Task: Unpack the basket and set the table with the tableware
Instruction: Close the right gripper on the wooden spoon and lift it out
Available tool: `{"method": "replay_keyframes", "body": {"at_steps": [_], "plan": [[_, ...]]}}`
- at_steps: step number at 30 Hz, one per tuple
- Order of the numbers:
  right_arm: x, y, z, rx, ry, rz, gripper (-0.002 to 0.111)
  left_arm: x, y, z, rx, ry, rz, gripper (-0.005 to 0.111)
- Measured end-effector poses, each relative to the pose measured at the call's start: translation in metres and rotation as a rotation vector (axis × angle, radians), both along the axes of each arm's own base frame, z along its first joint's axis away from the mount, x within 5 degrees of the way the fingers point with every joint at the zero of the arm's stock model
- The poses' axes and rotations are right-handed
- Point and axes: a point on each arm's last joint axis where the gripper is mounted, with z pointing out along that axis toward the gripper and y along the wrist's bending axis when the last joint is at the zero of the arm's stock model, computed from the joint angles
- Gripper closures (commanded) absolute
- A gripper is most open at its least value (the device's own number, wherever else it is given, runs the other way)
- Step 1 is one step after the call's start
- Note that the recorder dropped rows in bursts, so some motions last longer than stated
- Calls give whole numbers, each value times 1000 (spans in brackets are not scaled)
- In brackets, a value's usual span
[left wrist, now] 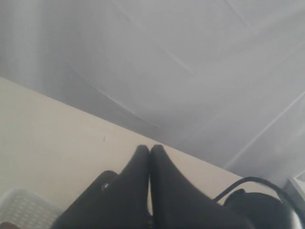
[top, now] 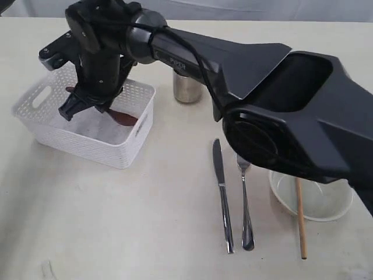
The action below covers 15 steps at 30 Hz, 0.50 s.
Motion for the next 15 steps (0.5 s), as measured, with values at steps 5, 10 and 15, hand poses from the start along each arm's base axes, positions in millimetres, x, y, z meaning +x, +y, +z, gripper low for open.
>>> {"method": "replay_keyframes", "body": {"at_steps": [5,10,15], "plan": [[-1,-5,22,-18,-17,1,109,0,0,0,0,0,0,107],[-8,-10,45,-21,-13,2,109,0,0,0,0,0,0,107],[-18,-20,103,42,-68,6,109,0,-1,3,-4,-21,-8,107]]}}
